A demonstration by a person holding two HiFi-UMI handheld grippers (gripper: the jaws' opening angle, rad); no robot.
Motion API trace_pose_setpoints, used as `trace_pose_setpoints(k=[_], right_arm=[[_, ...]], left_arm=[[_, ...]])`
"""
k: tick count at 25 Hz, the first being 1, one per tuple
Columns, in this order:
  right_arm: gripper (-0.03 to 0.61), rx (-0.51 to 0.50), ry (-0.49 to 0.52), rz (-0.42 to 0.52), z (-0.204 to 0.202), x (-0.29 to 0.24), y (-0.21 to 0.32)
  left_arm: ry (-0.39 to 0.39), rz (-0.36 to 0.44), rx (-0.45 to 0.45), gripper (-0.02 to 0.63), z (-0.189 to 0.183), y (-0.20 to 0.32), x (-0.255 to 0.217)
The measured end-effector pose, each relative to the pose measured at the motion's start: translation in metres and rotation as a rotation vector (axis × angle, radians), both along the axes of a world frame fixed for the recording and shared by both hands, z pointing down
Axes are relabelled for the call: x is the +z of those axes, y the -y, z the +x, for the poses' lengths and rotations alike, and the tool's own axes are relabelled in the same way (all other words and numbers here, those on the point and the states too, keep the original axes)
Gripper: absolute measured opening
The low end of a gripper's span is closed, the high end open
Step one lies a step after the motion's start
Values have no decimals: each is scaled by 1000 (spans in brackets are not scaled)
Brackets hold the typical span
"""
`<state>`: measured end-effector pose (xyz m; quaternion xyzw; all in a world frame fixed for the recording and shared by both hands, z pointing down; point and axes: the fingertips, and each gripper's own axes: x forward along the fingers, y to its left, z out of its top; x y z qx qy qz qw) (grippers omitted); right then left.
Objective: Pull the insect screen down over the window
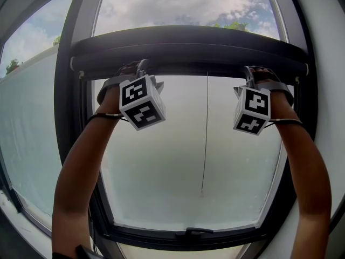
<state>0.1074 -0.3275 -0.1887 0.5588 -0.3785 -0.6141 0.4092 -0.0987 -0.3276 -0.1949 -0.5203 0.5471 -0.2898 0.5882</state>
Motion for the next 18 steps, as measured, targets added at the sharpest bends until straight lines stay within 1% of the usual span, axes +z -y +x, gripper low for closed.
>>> trace_pose_setpoints(k=[6,9,10,11,13,14,18], right_arm=[[242,3,-7,-7,0,6,3],[242,5,-17,-21,1,5,3],[242,6,-22,-26,1,5,3],[242,7,-27,-32,1,5,2],[242,4,-34,-52,1,6,2],[242,1,-37,-65,2,8,2],[242,-14,-43,-93,1,12,1]], left_arm=[[-19,13,-30,183,-13,0,1],[38,66,-102,183,-15,3,0],[51,68,-116,183,-15,4,0],[51,52,-112,183,-15,4,1],[39,-16,-80,183,-14,3,4],[46,-49,-76,178,-13,3,6],[119,-115,-134,176,-15,4,11]])
